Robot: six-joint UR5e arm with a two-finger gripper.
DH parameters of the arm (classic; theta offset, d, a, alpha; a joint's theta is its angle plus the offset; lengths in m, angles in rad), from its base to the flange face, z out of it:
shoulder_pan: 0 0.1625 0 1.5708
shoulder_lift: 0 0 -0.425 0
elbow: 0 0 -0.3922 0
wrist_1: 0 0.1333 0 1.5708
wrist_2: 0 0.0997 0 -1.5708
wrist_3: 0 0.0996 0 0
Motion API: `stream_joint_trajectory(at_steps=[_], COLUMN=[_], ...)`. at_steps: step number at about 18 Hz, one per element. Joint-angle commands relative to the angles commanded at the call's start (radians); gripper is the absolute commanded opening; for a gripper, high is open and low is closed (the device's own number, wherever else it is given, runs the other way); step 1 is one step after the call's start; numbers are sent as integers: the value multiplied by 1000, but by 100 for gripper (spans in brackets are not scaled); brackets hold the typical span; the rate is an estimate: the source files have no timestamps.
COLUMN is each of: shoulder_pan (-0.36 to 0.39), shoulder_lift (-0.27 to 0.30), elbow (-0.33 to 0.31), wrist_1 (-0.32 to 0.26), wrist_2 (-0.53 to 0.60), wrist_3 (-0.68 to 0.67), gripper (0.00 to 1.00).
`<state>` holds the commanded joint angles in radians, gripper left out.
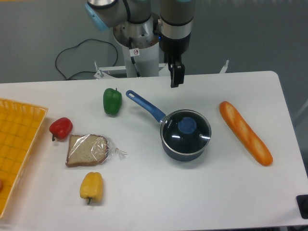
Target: Open the lid
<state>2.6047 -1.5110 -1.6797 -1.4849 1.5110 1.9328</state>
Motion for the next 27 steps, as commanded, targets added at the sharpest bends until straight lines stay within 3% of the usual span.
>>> stream_joint_trajectory(at_steps=[16,21,27], shoulder_pan=[5,-23,-32], shoulder_lift=[6,0,-8], elbow=[-34,-32,-32], wrist_1=[11,14,29], wrist_2=[-6,-9,-40], wrist_3=[-12,-185,-201], gripper=[100,100,100])
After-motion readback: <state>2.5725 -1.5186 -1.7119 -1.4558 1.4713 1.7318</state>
